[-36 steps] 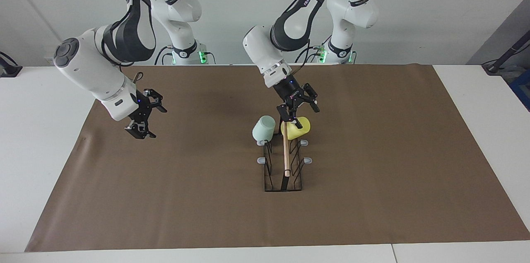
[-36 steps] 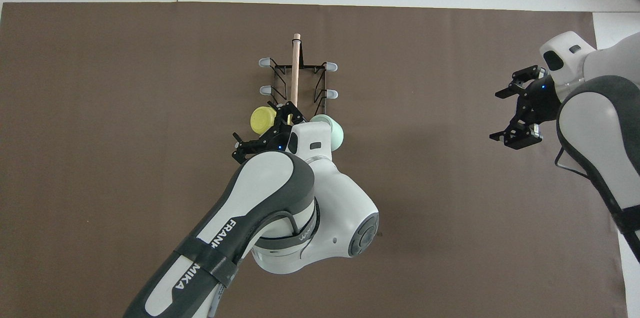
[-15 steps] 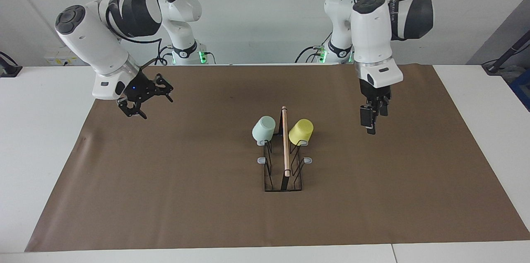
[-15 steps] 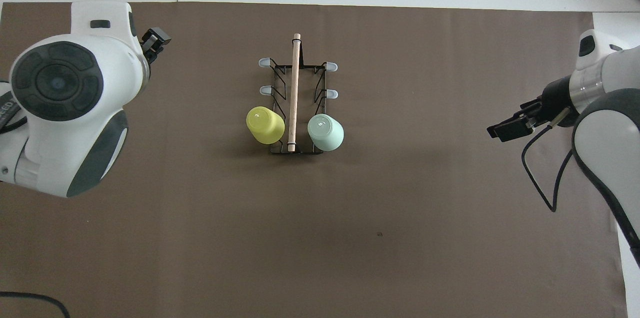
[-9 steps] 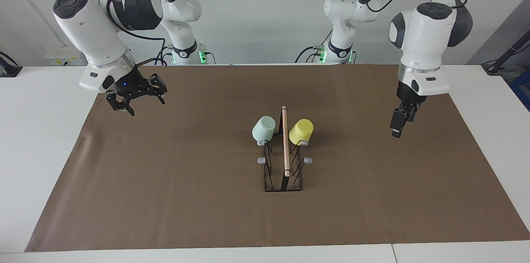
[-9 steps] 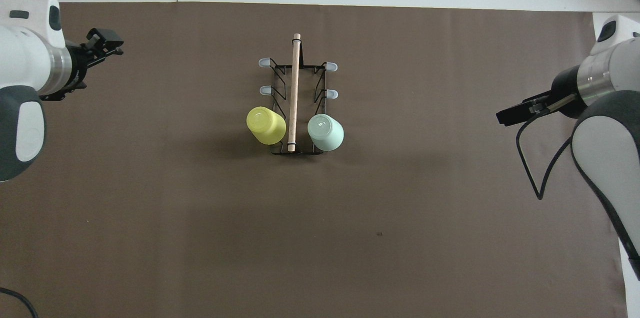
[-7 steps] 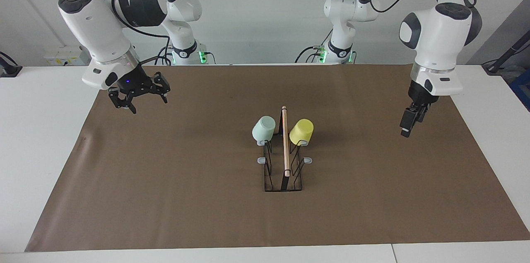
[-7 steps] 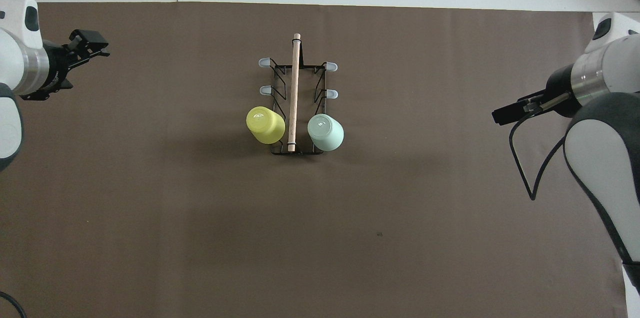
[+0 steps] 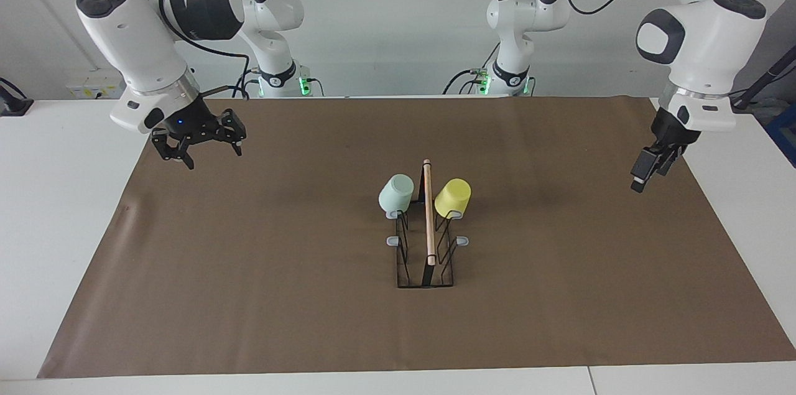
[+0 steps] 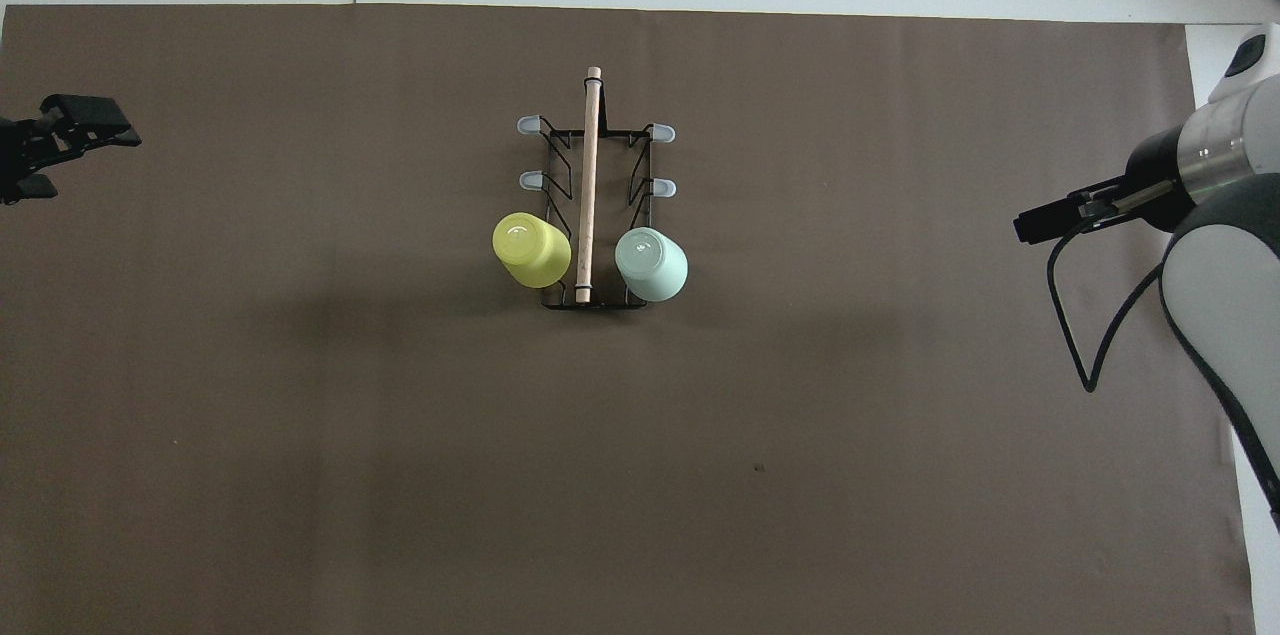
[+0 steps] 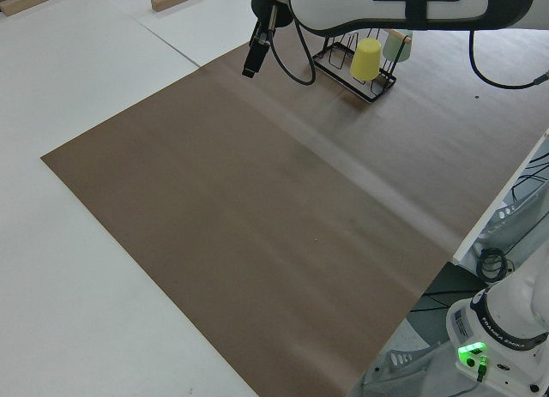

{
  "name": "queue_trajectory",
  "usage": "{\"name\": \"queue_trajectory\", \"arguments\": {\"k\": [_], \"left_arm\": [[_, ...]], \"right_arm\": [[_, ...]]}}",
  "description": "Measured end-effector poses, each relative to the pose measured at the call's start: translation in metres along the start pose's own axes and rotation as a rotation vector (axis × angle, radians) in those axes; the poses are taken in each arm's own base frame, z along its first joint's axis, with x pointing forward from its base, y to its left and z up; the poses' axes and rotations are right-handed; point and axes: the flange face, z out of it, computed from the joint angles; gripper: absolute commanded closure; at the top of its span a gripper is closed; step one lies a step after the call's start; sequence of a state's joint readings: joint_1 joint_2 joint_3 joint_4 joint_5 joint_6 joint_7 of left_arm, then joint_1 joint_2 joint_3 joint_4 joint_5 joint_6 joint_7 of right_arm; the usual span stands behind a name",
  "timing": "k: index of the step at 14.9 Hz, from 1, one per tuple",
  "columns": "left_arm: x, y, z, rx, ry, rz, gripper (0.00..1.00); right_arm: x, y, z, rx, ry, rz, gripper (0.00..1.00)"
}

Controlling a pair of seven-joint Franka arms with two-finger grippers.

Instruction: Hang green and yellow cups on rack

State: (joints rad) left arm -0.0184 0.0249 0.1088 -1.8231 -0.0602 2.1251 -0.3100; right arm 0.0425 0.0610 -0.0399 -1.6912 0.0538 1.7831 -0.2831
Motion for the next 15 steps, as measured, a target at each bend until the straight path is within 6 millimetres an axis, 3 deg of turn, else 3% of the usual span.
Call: {"name": "queue_trajectory", "arguments": {"k": [2,4,10,15], "left_arm": [[-0.004,-0.013,-0.016,0.003,-0.033,0.074,0.00],[-0.010,-0.011,-0.038,0.002,-0.064,0.139,0.00],[-0.033,0.034,-0.102,0.002,-0.162,0.297,0.00],[-0.064,0.060,-0.102,0.029,-0.305,0.465,0.00]], "right_arm": [[0.000,0.001,0.000,-0.002,0.000,0.002,0.00],[0.000,0.002,-0.002,-0.003,0.003,0.003,0.00],[0.002,0.003,-0.008,-0.006,0.015,0.004,0.00],[0.005,-0.004,-0.036,-0.007,0.026,0.067,0.00]]}}
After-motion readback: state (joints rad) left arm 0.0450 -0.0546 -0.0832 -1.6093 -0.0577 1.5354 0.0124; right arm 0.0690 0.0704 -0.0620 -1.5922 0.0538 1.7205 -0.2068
